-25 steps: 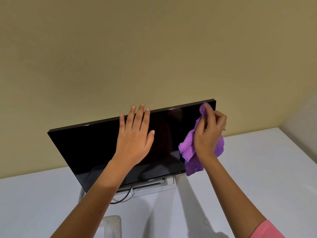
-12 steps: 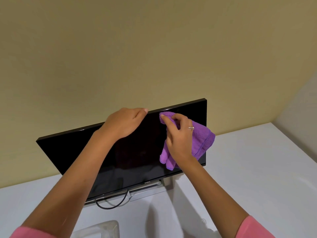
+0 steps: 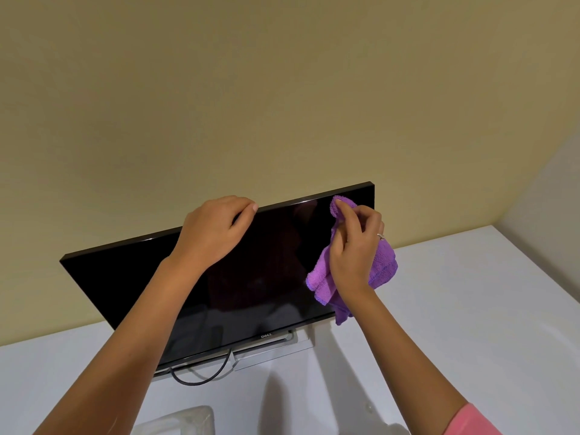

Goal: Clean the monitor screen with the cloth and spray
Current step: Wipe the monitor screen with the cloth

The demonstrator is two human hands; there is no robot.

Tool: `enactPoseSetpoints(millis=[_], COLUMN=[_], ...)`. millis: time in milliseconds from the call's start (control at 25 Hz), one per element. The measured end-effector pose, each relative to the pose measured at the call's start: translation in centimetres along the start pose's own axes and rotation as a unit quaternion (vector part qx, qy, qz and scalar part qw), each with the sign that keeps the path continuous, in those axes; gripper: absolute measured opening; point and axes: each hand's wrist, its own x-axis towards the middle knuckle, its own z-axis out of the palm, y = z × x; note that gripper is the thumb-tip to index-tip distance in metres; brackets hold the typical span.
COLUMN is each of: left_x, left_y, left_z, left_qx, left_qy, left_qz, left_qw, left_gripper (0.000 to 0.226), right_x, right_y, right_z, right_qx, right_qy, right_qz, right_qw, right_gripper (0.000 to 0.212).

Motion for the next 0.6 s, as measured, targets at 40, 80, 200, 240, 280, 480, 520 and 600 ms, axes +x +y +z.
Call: enactPoseSetpoints(millis=[40, 80, 200, 240, 280, 480, 520, 600], left_x=[-0.9, -1.8, -4.1, -4.6, -4.9, -5.1, -5.1, -5.1], left_y=[0.0, 0.0, 0.4, 0.6, 0.8, 1.1, 1.0, 0.8], left_z=[-0.1, -0.1, 0.7, 1.0, 1.3, 2.2, 2.2, 2.3], left_qx=[0.006, 0.022, 0.088, 0.109, 0.126, 0.15, 0.149, 0.147], left_qy=[0.02, 0.036, 0.041, 0.031, 0.022, 0.011, 0.014, 0.019], left_qz=[0.008, 0.02, 0.043, 0.035, 0.022, -0.005, -0.002, 0.005], left_qw=[1.0, 0.999, 0.994, 0.993, 0.992, 0.989, 0.989, 0.989], left_gripper=[0.034, 0.034, 0.046, 0.051, 0.054, 0.06, 0.06, 0.059], right_x=[-0.2, -0.4, -1.1, -1.5, -1.9, -2.1, -1.6, -0.2], right_y=[-0.2, -0.5, -2.2, -2.9, -3.6, -4.3, -3.7, -2.1], right_z=[0.1, 0.3, 1.0, 1.3, 1.6, 1.8, 1.4, 0.4], right_qx=[-0.003, -0.005, -0.003, -0.007, -0.016, -0.053, -0.046, -0.026], right_qy=[-0.002, -0.006, -0.034, -0.045, -0.056, -0.098, -0.089, -0.051], right_qz=[-0.006, -0.014, -0.056, -0.076, -0.098, -0.162, -0.141, -0.078], right_qw=[1.0, 1.0, 0.998, 0.996, 0.993, 0.98, 0.985, 0.995], right_gripper=[0.043, 0.044, 0.046, 0.047, 0.048, 0.06, 0.058, 0.051])
